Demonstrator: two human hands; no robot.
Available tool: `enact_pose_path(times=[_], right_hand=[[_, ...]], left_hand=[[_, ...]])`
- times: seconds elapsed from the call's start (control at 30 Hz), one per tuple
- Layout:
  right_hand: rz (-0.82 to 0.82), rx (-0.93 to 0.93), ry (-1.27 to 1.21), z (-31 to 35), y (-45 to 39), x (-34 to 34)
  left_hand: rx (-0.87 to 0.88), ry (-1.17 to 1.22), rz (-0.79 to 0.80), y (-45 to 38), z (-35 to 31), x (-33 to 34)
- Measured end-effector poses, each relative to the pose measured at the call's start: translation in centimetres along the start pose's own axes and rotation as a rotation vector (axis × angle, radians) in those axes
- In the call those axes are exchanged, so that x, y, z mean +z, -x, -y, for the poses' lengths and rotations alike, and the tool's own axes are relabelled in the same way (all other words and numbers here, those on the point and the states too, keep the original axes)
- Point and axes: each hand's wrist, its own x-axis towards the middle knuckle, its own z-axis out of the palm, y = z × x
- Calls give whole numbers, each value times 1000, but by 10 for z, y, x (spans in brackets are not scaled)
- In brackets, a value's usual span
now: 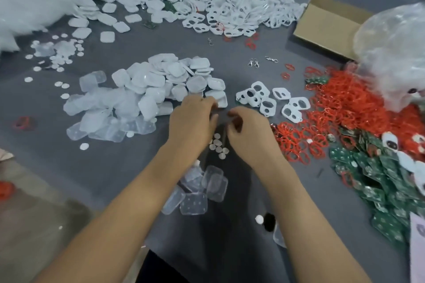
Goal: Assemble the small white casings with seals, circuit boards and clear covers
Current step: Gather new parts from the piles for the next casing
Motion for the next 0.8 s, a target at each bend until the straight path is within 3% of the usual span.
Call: enact_pose_path(times=[0.23,0.47,0.57,0.67,0.8], right_hand=[[-45,38,319,4,-51,22],[-44,-9,387,1,-51,14],[-59,32,179,-1,-34,1],[-48,45,-199,-2,-6,-13],[3,210,-758,-9,48,-34]], left_hand=[[-52,-10,-26,-20,2,13],[-53,83,87,-23,6,-9],[-40,130,97,-14,6,-24],[-66,352,124,4,-3,-35],[-116,633,226,35,-31,-37]])
